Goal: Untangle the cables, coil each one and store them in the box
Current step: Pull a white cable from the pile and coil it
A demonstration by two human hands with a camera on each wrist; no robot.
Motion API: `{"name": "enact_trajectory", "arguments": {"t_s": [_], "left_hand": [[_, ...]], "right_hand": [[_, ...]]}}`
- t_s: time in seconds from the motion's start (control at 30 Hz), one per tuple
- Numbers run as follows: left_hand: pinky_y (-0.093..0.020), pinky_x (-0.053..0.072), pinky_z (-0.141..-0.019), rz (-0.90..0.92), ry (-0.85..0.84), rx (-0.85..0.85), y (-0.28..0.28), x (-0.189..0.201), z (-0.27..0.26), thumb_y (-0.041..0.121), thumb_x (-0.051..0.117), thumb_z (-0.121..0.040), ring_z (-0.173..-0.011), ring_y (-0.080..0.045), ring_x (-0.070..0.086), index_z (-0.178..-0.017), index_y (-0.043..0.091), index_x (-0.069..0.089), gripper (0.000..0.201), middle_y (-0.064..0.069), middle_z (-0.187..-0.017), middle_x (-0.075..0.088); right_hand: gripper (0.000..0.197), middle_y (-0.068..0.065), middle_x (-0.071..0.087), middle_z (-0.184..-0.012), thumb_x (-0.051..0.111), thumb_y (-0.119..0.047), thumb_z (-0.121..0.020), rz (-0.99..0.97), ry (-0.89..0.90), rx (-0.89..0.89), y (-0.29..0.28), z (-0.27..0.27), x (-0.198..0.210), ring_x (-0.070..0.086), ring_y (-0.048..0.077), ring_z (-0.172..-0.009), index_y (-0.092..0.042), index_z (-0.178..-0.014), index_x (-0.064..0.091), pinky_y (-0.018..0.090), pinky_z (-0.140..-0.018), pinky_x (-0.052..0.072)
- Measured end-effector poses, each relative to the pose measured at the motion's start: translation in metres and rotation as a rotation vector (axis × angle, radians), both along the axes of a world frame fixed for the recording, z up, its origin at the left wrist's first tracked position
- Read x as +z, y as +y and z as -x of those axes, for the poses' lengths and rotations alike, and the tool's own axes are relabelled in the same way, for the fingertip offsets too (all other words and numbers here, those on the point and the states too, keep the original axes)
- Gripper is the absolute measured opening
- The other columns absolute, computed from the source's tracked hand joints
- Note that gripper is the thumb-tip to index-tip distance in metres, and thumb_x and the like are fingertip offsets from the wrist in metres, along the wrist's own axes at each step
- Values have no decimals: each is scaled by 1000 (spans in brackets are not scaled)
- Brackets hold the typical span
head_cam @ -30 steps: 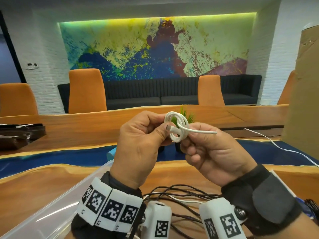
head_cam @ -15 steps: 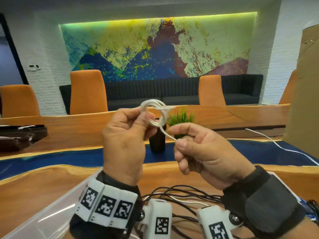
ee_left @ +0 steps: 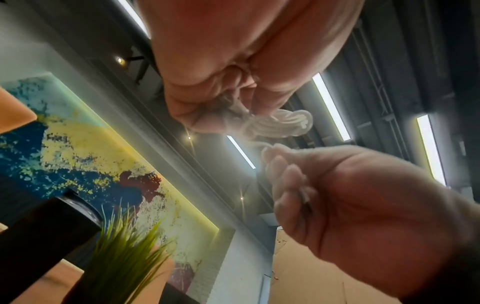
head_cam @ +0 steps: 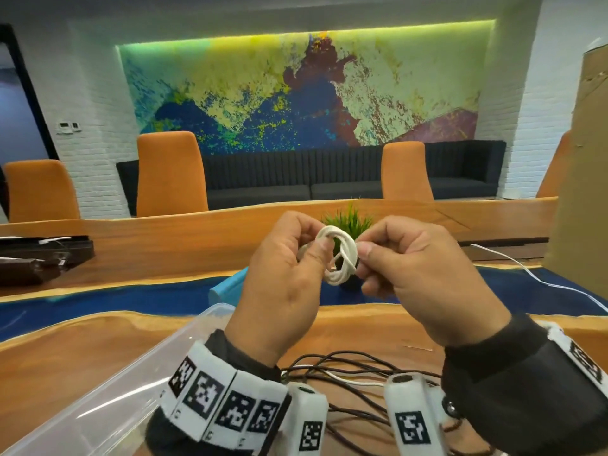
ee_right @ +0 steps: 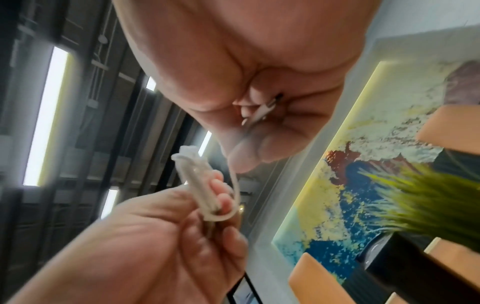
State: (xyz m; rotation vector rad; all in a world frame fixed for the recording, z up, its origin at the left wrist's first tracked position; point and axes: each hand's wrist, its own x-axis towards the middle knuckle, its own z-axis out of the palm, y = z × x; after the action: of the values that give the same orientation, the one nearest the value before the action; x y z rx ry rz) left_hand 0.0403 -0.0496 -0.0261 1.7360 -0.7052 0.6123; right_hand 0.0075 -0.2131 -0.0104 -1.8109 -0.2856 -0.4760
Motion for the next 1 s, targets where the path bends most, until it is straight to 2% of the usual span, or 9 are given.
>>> {"name": "enact_trajectory", "arguments": {"t_s": [0.1, 0.17, 0.33, 0.4, 0.57, 0.63, 0.73, 0.87, 1.0], "left_hand": [[-17, 49, -63, -36, -22, 79, 3, -2, -1, 31, 51, -101, -75, -4, 60, -102, 21, 59, 13, 8, -83, 64], [-26, 54, -66, -21, 16, 46, 3, -1, -1, 33, 52, -100, -76, -8, 63, -101, 22, 59, 14, 3, -85, 67], [-28, 57, -66, 116, 119, -45, 0, 1, -2, 21, 58, -99, -76, -12, 70, -101, 17, 60, 5, -3, -86, 73], [-28, 58, -70, 122, 82, 9, 2, 0, -4, 20, 59, -98, -79, -10, 70, -100, 20, 60, 2, -1, -87, 73], [-38, 59, -73, -3, 6, 164, 6, -4, -8, 21, 64, -95, -85, -10, 68, -102, 24, 59, 9, 5, -92, 69], [-36, 60, -74, 61, 85, 66, 3, -4, -6, 17, 64, -95, -86, -14, 71, -107, 24, 57, 15, -1, -94, 72], [-22, 55, -68, 286, 348, -211, 0, 3, 2, 7, 59, -96, -79, -14, 72, -115, 18, 56, 22, -9, -93, 76], [-22, 55, -68, 290, 328, -288, 4, 3, -2, 8, 61, -92, -79, -17, 71, -111, 11, 61, 19, -9, -88, 75], [-28, 59, -75, -2, 49, -138, 7, 0, -4, 16, 71, -89, -90, -13, 70, -101, 22, 66, 15, 1, -95, 73]], "right_hand": [[14, 6, 70, -73, 57, -12, -96, -64, -17, 40, 6, 6, 1, 63, 14, -58, -15, -89, 68, 29, -58, 57], [13, 6, 72, -75, 57, -12, -96, -100, -11, 75, 9, 8, 2, 66, 16, -62, -14, -91, 69, 33, -61, 58], [14, 7, 74, -83, 59, -11, -93, -84, 18, 108, 8, 6, 1, 70, 25, -78, -15, -91, 73, 44, -74, 59], [19, 3, 73, -81, 60, -12, -92, 9, 4, 57, 4, 3, -1, 68, 22, -81, -21, -89, 76, 40, -75, 57], [12, -16, 64, -98, 64, -30, -84, 340, -371, -111, 5, 5, 0, 58, 3, -101, -28, -91, 74, 16, -83, 48], [20, -15, 61, -100, 61, -35, -83, 468, -384, -160, 8, 1, -7, 56, 5, -100, -32, -99, 73, 22, -84, 49], [22, -12, 62, -98, 59, -35, -86, 529, -393, -235, 9, -9, -18, 58, 9, -94, -33, -104, 72, 36, -77, 54], [7, -5, 68, -94, 70, -27, -86, 294, -168, -7, 0, -13, -17, 62, 15, -93, -22, -88, 74, 44, -85, 53], [16, 17, 67, -100, 60, -18, -88, -347, 275, 459, -10, -3, -6, 63, 30, -99, -4, -82, 63, 59, -101, 44]]}}
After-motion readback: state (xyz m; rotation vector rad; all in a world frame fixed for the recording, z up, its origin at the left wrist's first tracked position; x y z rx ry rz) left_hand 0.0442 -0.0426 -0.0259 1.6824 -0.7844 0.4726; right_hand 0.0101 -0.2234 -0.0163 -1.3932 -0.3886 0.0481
